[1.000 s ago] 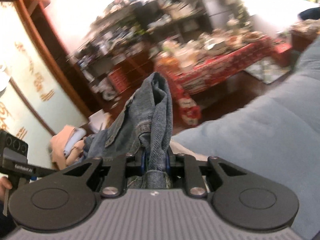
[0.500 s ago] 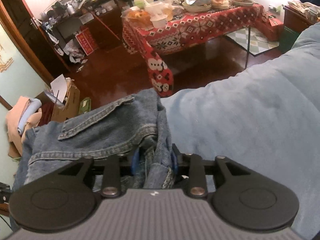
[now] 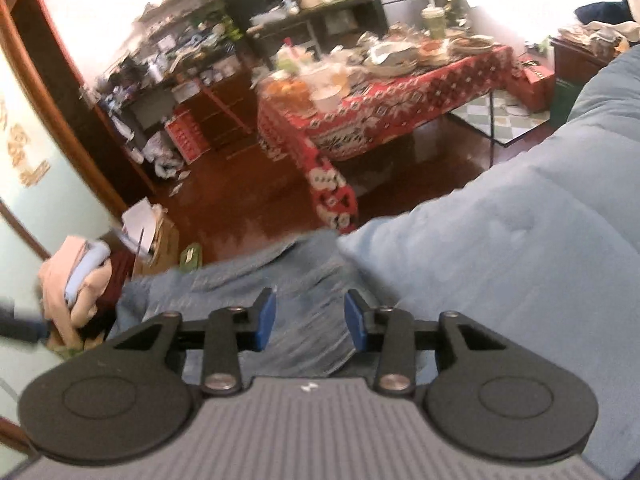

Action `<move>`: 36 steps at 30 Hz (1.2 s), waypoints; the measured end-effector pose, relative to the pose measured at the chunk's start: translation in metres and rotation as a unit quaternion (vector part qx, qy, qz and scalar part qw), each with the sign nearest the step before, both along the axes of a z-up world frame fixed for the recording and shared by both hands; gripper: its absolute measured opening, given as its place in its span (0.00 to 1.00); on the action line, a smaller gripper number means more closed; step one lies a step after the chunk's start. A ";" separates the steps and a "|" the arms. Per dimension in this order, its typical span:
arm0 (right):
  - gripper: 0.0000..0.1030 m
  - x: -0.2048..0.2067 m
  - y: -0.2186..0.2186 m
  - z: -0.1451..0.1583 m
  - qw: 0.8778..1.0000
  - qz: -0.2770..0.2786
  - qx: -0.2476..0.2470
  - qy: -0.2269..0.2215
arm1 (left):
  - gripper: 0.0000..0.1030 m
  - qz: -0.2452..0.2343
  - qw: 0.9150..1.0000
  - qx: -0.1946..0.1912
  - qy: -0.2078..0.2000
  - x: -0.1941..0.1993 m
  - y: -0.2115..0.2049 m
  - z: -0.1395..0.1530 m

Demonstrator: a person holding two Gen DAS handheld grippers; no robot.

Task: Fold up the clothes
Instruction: 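Carry the lifted shorts with both grippers toward the stack beside the bed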

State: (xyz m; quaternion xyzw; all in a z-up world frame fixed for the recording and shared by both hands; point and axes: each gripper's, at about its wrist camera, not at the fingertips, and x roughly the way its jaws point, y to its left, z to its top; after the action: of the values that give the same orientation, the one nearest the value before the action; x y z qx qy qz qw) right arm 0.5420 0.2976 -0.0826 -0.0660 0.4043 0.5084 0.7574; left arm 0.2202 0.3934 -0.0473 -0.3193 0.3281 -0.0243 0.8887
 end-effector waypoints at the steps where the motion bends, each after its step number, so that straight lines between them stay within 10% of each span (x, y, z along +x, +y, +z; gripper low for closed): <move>1: 0.41 -0.008 0.001 -0.007 1.000 -0.001 -0.008 -0.004 | 0.06 -0.008 1.000 -0.002 0.006 0.012 -0.002 -0.005; 11: 0.40 -0.034 0.000 -0.077 0.999 -0.035 -0.009 0.032 | 0.03 -0.030 0.996 -0.010 0.088 0.031 -0.009 -0.096; 26: 0.41 0.022 0.038 -0.114 0.991 -0.124 -0.034 0.033 | 0.03 -0.034 0.998 0.005 0.061 0.013 -0.012 -0.104; 36: 0.41 -0.010 -0.013 -0.051 0.990 -0.141 -0.025 0.010 | 0.02 -0.045 0.994 0.063 0.075 0.006 -0.029 -0.086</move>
State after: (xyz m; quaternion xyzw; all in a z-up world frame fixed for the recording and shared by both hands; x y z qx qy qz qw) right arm 0.5324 0.2849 -0.1337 -0.0219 0.4301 0.3867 0.8155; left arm 0.2267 0.3639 -0.1336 -0.2484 0.4090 -0.0197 0.8779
